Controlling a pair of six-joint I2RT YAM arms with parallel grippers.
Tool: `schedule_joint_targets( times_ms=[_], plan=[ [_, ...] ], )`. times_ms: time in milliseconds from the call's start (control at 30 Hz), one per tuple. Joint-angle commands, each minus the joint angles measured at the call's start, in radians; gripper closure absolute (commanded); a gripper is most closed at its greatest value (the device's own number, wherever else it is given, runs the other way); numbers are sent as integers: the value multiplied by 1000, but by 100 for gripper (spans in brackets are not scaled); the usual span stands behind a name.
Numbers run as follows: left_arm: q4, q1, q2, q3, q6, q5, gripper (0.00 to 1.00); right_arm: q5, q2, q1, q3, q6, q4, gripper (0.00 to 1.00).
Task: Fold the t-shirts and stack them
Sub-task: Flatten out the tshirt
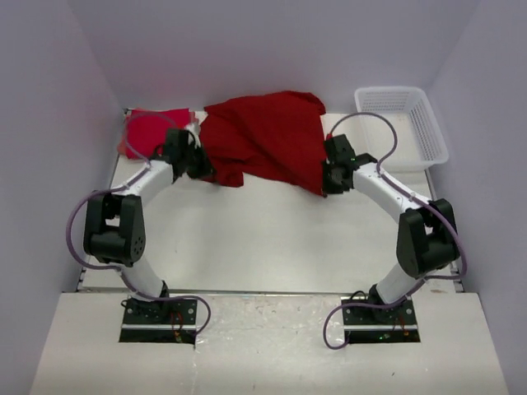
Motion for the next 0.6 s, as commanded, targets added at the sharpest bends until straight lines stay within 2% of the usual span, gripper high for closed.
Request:
schedule_joint_targets(
  times_ms=[0,33,100,200,233,367,467,567],
  plan=[
    [-26,-34,-249,-203,-144,-145,100,-16,-191,8,-74,170,-45,100],
    [-21,-36,-288,-313,-168,-157,100,-25,-214,6,-129,173,-45,100],
    [6,-36,-395,-439,-202,-108,100,-7,-286,8,-200,201,-62,100],
    [-82,-39,-495,-498,-202,-128,100,66,-363,6,-268,235,-77,100],
    [-102,-40,-571,-533,-202,-140,100,102,-404,3,-307,242,-79,100],
    [-230,-37,-781,-557,-233,-351,100,261,-414,-24,-357,261,-112,100],
    [-332,-37,-900,-519,-251,-443,100,305,-360,-29,-342,314,-151,100],
    [-425,-36,-947,-460,-262,-458,100,364,-381,-31,-363,380,-165,100]
  ],
)
